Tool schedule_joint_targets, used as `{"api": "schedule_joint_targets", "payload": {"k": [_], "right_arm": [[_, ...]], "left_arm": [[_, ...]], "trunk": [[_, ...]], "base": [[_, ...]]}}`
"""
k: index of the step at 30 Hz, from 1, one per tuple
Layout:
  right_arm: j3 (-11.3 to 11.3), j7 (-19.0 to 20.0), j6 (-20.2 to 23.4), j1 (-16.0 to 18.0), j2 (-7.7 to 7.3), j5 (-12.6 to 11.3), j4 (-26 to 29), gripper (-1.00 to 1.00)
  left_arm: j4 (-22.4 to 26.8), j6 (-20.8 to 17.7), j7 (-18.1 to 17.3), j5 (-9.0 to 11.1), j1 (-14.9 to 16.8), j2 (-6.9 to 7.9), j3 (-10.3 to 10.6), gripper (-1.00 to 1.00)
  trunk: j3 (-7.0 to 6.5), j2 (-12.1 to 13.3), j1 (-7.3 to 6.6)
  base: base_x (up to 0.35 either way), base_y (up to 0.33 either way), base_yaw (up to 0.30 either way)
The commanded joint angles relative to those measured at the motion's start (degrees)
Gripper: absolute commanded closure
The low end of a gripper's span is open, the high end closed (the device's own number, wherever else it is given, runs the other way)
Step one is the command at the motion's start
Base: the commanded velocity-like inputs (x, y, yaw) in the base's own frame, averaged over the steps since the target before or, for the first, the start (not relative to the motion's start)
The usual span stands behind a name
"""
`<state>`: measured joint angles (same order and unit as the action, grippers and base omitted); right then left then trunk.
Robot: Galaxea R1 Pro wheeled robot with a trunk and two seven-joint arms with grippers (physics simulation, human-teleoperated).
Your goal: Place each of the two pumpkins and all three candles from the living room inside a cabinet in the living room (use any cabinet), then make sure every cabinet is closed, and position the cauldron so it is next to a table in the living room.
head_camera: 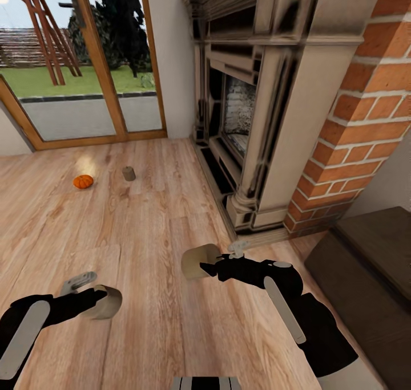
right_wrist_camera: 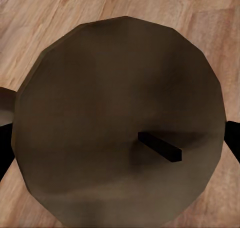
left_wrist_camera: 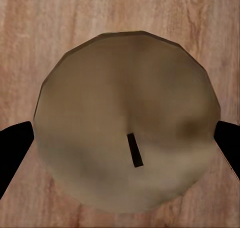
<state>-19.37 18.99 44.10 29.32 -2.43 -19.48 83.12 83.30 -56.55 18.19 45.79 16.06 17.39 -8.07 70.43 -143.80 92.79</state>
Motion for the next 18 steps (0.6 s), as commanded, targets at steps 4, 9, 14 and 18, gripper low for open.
{"api": "schedule_joint_targets", "payload": {"k": [4,9,14,18], "right_arm": [[-0.1,0.2,0.2,0.0,-0.11,0.3,0.3,1.00],[-0.1,0.3,0.2,0.0,-0.12,0.2,0.6,1.00],[-0.1,0.3,0.2,0.0,-0.09,0.0,0.6,1.00],[-0.1,0.3,0.2,0.0,-0.04,-0.1,0.5,1.00]], "left_arm": [[0.1,-0.1,0.5,0.6,0.0,-0.16,-0.2,1.00],[0.1,0.1,0.6,4.8,0.0,-0.51,-0.2,1.00],[0.2,0.1,0.8,12.1,0.0,-0.22,-0.2,1.00],[0.1,0.1,0.8,13.1,0.0,-0.10,-0.3,1.00]], "trunk": [[-0.95,0.0,-0.11],[-2.07,0.1,-0.24],[-3.18,0.2,-0.37],[-4.07,0.2,-0.47]], "base": [[0.000,0.000,0.000],[0.000,0.000,0.000],[-0.012,0.000,-0.026],[-0.233,0.000,-0.200]]}}
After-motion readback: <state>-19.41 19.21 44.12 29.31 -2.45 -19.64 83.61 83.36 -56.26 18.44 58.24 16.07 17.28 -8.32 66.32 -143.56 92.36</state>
